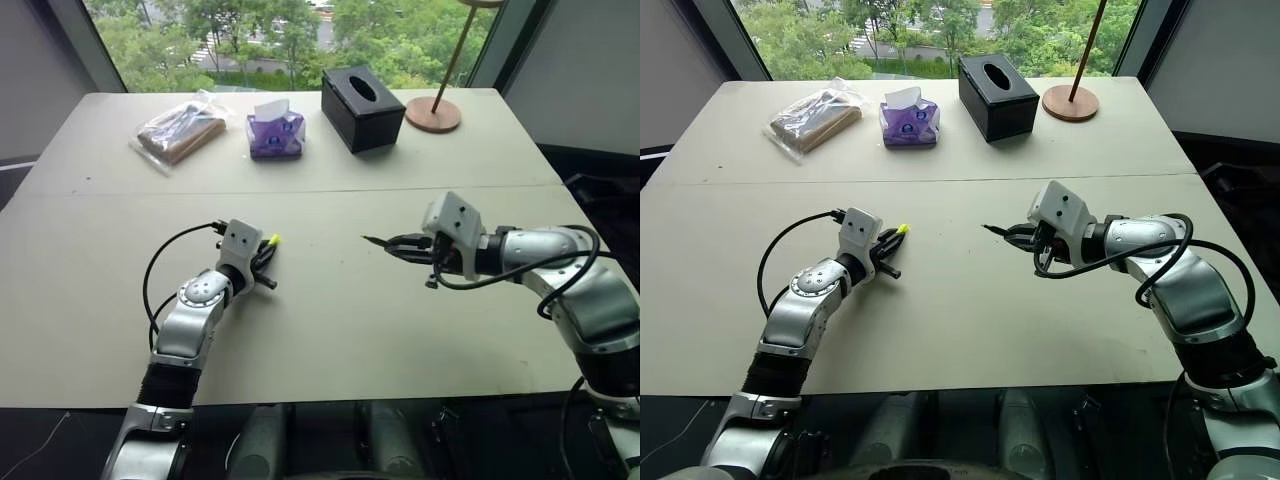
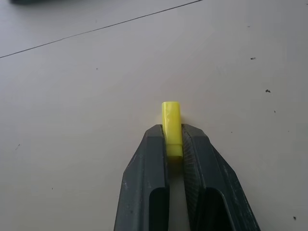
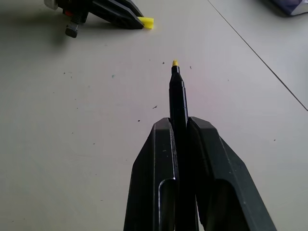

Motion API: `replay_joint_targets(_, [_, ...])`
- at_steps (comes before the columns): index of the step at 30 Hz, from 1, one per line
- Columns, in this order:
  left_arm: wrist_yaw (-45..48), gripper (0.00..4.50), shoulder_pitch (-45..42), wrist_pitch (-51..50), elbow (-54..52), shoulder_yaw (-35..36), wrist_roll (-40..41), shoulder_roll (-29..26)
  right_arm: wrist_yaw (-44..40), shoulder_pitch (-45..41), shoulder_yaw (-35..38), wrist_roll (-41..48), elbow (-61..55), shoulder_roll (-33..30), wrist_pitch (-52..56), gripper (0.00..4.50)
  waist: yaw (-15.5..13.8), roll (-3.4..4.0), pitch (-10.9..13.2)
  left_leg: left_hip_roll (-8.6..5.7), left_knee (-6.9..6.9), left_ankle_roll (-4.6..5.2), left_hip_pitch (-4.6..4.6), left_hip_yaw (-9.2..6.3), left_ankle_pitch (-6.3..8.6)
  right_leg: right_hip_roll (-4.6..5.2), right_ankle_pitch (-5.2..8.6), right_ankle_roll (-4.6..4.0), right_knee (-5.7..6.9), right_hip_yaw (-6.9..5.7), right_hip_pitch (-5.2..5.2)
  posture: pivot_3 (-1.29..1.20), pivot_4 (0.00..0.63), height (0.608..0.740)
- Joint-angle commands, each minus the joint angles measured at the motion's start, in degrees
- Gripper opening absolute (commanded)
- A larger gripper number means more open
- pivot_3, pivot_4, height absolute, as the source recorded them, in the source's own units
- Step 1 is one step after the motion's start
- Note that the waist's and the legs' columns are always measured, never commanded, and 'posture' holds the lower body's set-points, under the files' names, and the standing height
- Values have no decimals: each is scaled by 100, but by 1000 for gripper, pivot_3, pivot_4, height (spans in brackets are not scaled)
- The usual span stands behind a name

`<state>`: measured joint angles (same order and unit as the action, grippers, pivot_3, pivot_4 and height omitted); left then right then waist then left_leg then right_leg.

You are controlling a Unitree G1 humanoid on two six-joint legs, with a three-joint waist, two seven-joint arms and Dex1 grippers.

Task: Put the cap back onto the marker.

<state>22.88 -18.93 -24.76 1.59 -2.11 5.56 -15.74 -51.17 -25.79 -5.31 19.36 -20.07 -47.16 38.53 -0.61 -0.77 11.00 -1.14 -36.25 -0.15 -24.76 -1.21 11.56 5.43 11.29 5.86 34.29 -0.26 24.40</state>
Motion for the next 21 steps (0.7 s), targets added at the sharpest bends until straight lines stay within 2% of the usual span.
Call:
replay_joint_targets(1, [192,14,-146,111,28,145,84,-214,-21,-51,192,65,-189,-49,-28,0,-1,0,0,0,0,0,0,0,0,0,0,0,0,0,0,0,150,740])
replay_joint_targets(4, [929,14,-495,338,117,296,388,-640,-202,-148,160,54,-100,-156,-115,0,-5,-3,3,0,0,0,0,0,0,-2,0,-1,0,0,1,0,150,740])
replay_joint_targets(7, [2527,14,-1074,454,538,230,762,-1555,-570,-390,99,-13,192,-312,-377,0,1,-4,5,-1,1,0,-3,1,0,-5,0,-2,-1,-1,6,0,150,740])
replay_joint_targets(11, [3893,14,-2025,662,1315,145,1046,-2176,-791,-767,-30,-159,596,-277,-685,0,-4,-1,4,0,3,-1,-9,7,1,-4,-1,-5,-11,-1,9,0,150,740])
replay_joint_targets(16, [5063,14,-2855,712,1800,-126,1200,-2169,-932,-1083,-172,-256,827,-119,-900,0,-3,-4,6,-3,1,0,-29,6,0,3,-1,-2,-17,-1,18,0,150,740])
replay_joint_targets(21, [5658,14,-3224,947,2060,-403,1148,-1909,-1041,-1271,-212,-273,873,-39,-939,0,3,-5,6,-12,0,2,-35,8,-1,-2,-1,3,-12,-1,24,0,150,740])
